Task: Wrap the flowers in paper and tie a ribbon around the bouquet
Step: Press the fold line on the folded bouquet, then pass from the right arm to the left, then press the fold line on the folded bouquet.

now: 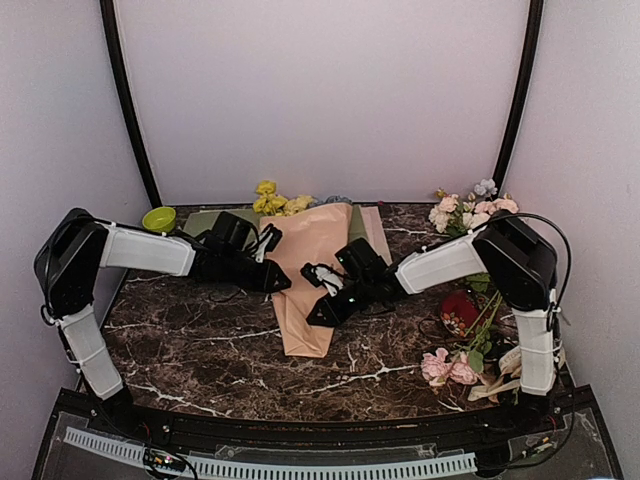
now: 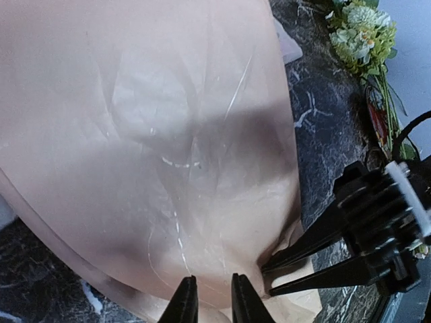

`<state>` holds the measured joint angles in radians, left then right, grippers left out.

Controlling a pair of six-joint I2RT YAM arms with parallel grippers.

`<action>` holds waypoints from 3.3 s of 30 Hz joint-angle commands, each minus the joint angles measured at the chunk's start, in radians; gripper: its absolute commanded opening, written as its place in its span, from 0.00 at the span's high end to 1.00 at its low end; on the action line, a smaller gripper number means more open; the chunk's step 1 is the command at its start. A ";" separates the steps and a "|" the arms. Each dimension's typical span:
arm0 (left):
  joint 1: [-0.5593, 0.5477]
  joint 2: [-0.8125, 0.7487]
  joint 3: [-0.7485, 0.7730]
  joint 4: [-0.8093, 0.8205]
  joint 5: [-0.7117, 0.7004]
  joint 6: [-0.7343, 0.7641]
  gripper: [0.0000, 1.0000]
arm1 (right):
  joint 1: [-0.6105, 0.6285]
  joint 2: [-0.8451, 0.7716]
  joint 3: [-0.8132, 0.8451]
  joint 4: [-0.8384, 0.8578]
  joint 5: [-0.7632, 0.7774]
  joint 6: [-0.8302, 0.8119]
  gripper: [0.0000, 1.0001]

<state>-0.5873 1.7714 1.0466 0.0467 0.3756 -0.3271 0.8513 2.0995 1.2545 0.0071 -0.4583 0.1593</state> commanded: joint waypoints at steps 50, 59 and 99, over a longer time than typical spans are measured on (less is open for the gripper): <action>-0.313 -0.076 -0.269 0.050 -0.357 0.373 0.97 | 0.004 0.069 -0.051 -0.181 -0.264 0.022 0.90; -0.319 -0.057 -0.332 0.021 -0.374 0.337 0.97 | -0.006 0.085 -0.038 -0.244 -0.302 -0.005 0.94; -0.319 -0.028 -0.412 0.064 -0.368 0.305 1.00 | -0.192 0.078 0.134 -0.134 -0.397 0.081 0.92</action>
<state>-0.9016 1.6897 0.6853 0.2504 0.0010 -0.0120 0.7250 2.0804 1.3453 -0.2657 -0.8345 0.1196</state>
